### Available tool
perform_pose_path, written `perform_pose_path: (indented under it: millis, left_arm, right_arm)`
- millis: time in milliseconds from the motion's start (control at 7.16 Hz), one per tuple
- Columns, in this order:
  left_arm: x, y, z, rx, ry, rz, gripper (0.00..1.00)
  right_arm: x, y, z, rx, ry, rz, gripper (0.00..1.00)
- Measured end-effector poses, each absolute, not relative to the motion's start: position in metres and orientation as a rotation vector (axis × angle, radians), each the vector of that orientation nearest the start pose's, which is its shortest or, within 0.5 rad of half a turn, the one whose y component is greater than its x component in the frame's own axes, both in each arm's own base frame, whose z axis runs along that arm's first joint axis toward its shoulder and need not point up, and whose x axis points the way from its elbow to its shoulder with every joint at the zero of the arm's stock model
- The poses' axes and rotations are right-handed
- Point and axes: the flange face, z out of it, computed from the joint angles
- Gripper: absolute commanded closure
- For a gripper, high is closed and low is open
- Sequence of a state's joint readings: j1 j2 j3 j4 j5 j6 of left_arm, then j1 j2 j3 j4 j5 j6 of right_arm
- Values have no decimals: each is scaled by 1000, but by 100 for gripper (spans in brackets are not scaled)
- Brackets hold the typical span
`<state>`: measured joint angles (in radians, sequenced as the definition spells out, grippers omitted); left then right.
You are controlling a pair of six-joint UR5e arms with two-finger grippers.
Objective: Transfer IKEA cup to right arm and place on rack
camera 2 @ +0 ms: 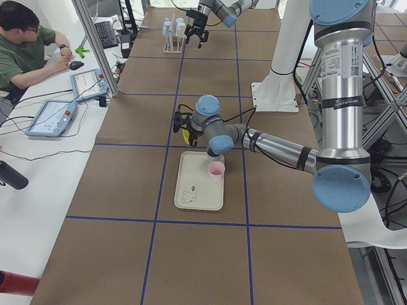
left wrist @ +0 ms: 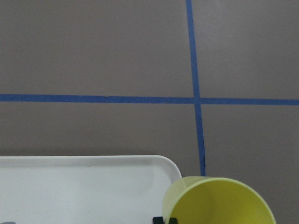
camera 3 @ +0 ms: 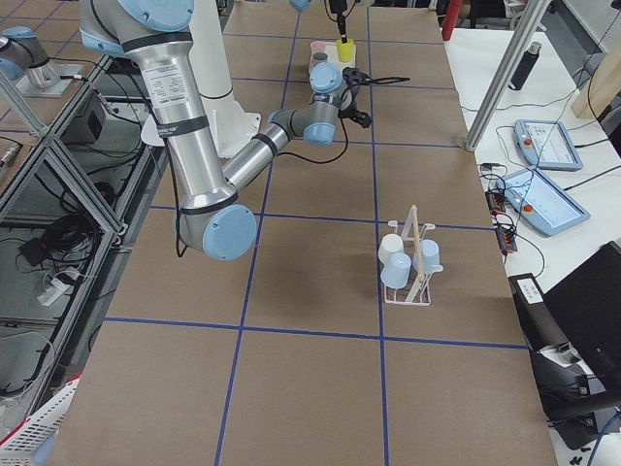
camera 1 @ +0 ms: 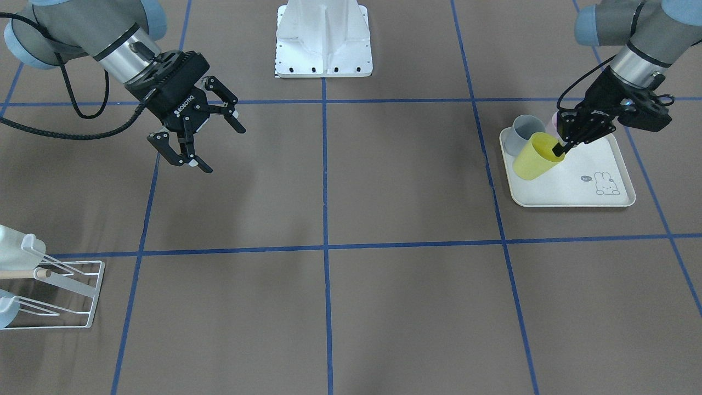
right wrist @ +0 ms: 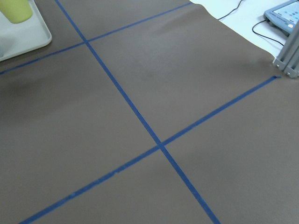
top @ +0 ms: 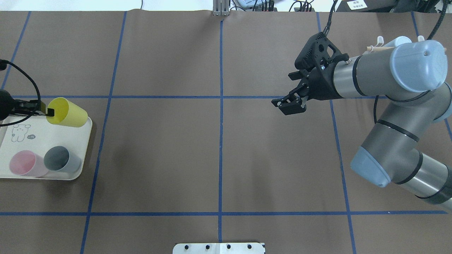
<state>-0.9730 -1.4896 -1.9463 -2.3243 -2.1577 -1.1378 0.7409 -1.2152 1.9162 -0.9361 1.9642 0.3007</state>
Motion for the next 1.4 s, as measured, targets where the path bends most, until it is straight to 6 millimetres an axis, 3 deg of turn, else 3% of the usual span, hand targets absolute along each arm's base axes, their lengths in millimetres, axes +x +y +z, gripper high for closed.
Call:
perform_pose_path:
  millis: [419, 558, 698, 977, 1396]
  left_arm:
    - [199, -421, 305, 129, 1388, -343, 100]
    - [202, -422, 273, 82, 1478, -399, 100]
    - [204, -423, 248, 27, 1551, -453, 100]
    - [212, -427, 203, -83, 1647, -530, 100]
    - [258, -423, 171, -198, 1684, -505, 100]
  right_arm:
    - [-382, -446, 179, 1019, -1062, -746, 1]
    - [-390, -444, 161, 1043, -1078, -752, 1]
    - [-398, -441, 147, 1082, -1088, -748, 1]
    - [-417, -431, 140, 1210, -1133, -725, 1]
    - [-426, -425, 130, 1320, -1196, -712, 2]
